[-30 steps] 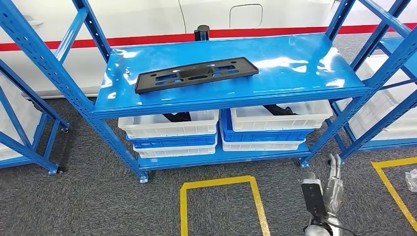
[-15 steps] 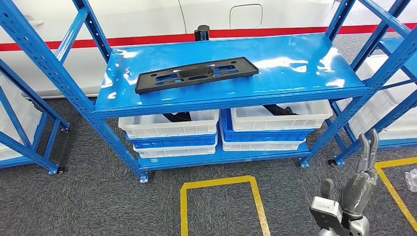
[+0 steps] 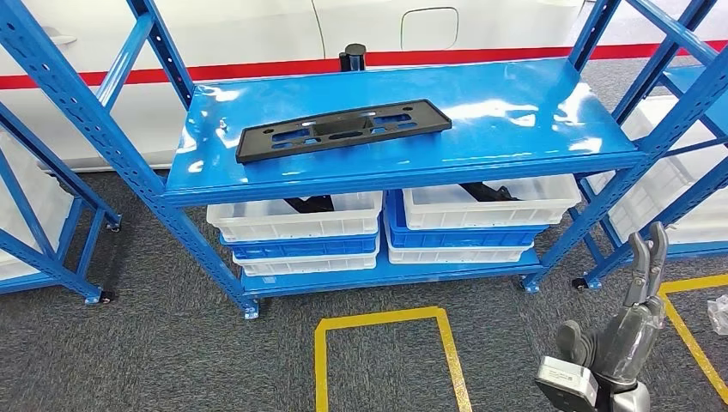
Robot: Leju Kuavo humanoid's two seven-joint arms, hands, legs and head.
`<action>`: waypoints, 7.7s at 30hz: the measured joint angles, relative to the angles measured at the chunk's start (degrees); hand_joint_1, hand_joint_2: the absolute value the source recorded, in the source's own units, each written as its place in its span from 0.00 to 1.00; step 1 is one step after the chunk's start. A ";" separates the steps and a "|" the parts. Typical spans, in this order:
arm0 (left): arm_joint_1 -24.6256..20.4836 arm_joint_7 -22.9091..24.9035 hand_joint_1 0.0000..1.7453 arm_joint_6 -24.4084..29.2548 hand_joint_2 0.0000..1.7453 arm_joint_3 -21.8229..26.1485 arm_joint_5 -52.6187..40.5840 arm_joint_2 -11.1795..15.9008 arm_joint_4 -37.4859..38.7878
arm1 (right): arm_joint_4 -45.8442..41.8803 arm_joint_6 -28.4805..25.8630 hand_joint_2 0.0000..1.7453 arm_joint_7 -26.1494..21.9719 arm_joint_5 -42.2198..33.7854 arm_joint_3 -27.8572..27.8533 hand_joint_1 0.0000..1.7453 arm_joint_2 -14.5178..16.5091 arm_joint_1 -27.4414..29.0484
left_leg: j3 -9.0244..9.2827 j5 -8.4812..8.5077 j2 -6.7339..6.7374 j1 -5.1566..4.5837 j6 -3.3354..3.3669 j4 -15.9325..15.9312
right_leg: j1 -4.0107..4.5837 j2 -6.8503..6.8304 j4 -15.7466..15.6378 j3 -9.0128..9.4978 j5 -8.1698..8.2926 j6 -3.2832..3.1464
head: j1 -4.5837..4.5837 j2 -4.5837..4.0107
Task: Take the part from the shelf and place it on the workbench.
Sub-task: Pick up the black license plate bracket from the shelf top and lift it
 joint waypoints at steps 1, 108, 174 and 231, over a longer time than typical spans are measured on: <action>0.00 0.03 0.00 -0.02 0.00 0.02 0.01 0.01 0.00 | -0.06 0.00 0.00 0.09 -0.07 0.10 0.00 0.00 0.02 | -0.05 -0.15 0.01 -0.04 0.27 0.11 | -0.14 0.01 -0.14 0.05 0.02 0.13 | 0.00 0.00; -1.05 0.52 0.00 2.08 0.00 0.93 -1.10 -1.39 -0.48 | 22.57 18.13 0.00 14.57 11.53 3.01 0.00 -9.01 -20.89 | -2.38 1.27 0.99 0.39 0.06 1.42 | 0.84 0.04 -1.41 3.65 -2.16 -0.03 | -0.49 0.00; -1.05 0.68 0.00 -0.29 0.00 -1.02 -5.25 -0.61 -0.46 | 41.66 23.30 1.00 31.78 41.30 28.82 0.89 -12.61 -36.52 | -1.81 1.37 0.98 0.48 0.20 1.22 | 0.90 0.02 -1.41 3.65 -2.21 0.32 | -0.49 0.00; -0.75 -2.50 0.00 1.85 1.00 -2.32 -5.04 -0.40 -0.46 | 12.28 1.58 1.00 12.67 10.38 12.05 1.00 -11.36 -17.81 | -1.92 1.35 0.73 0.46 0.20 1.22 | 0.87 -0.10 -1.42 3.62 -2.33 0.51 | -0.50 0.00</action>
